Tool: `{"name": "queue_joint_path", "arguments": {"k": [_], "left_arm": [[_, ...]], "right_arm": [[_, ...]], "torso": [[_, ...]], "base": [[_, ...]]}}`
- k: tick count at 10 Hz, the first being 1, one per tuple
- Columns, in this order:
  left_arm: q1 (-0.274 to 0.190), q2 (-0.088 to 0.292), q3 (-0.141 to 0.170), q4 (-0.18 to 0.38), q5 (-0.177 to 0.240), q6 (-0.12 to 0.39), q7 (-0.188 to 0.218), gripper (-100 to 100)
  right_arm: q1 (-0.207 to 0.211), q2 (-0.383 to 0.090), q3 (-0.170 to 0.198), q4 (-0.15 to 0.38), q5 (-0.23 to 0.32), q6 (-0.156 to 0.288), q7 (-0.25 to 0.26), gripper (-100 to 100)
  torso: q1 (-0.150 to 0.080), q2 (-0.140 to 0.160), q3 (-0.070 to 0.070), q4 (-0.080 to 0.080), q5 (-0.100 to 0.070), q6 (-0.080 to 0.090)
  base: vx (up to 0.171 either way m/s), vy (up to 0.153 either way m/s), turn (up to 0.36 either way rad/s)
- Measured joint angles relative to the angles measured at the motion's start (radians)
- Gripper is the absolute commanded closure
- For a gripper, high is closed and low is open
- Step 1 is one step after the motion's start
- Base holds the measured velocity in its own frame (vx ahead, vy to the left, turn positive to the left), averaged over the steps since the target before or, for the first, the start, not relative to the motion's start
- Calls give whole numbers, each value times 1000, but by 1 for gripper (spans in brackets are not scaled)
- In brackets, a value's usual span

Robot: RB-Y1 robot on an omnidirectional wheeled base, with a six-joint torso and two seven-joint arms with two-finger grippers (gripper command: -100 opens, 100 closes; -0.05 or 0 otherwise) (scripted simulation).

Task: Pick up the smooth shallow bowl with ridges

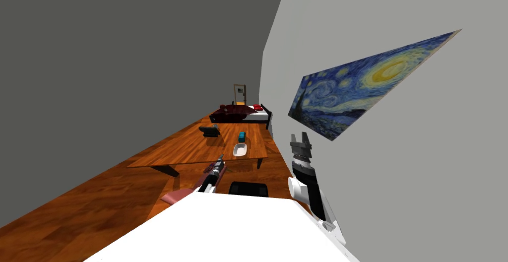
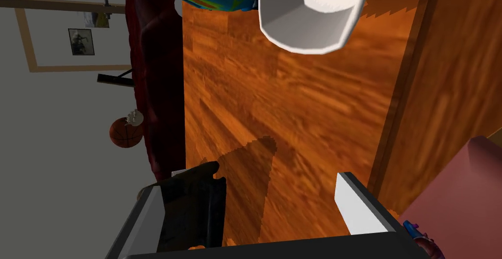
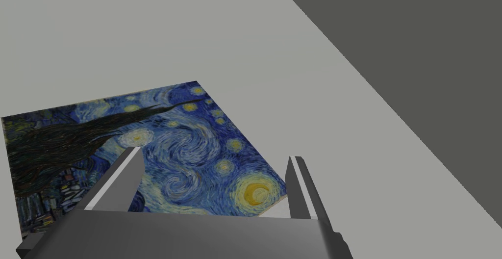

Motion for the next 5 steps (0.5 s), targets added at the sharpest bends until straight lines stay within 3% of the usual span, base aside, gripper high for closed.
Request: {"name": "queue_joint_path", "arguments": {"k": [5], "left_arm": [[-50,0,-1,113,10,4,5,-100]], "right_arm": [[0,0,0,0,0,0,0,0]], "torso": [[1,0,0,0,0,0]], "base": [[29,-18,-57]]}}
